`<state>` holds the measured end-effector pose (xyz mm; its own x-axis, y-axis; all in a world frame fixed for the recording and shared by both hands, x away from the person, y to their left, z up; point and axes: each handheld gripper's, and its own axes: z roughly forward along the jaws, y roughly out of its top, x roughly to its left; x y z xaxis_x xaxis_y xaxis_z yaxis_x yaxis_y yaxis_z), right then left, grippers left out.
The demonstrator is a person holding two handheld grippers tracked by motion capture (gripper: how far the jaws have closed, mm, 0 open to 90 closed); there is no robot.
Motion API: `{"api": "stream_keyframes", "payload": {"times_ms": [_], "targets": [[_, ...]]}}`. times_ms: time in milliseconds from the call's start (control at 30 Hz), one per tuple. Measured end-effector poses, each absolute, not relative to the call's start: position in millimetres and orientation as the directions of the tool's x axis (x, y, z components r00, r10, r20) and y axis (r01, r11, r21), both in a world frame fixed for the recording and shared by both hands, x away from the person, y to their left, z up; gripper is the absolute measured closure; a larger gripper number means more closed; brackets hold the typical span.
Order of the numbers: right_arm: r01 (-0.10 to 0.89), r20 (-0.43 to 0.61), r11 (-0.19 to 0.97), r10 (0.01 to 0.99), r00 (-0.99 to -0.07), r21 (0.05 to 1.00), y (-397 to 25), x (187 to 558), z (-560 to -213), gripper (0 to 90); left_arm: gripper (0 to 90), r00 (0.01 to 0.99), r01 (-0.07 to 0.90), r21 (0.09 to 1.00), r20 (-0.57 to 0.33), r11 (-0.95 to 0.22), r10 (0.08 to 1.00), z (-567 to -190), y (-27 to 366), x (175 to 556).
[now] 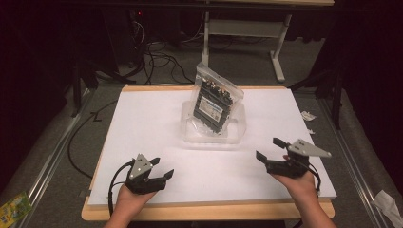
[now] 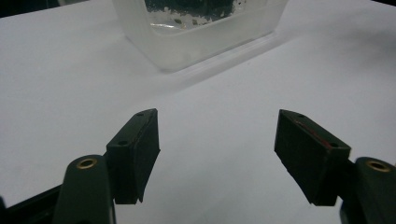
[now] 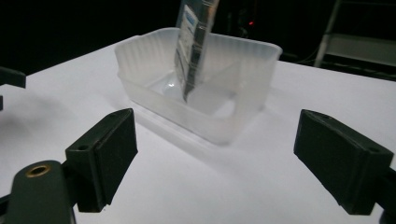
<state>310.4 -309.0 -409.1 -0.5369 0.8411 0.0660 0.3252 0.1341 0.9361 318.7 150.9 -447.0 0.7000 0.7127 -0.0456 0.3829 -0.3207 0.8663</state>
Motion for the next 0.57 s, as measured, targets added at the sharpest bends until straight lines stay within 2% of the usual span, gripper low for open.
{"api": "stream_keyframes", "payload": {"times_ms": [67, 167, 567], "targets": [[0.317, 0.083, 0.095, 0.86, -0.504, 0.944, -321, 292, -422, 13.6, 30.5, 0.7, 0.388, 0.865, -0.052, -0.319, 0.712, -448, 149, 320], [0.378, 0.096, 0.12, 0.858, -0.505, 0.918, -330, 284, -435, 14.5, 28.5, 0.694, 0.402, 0.861, -0.064, -0.312, 0.718, -450, 146, 324], [0.378, 0.109, 0.118, 0.842, -0.528, 0.918, -326, 289, -439, 14.4, 26.0, 0.674, 0.438, 0.852, -0.1, -0.287, 0.732, -451, 147, 325]]}}
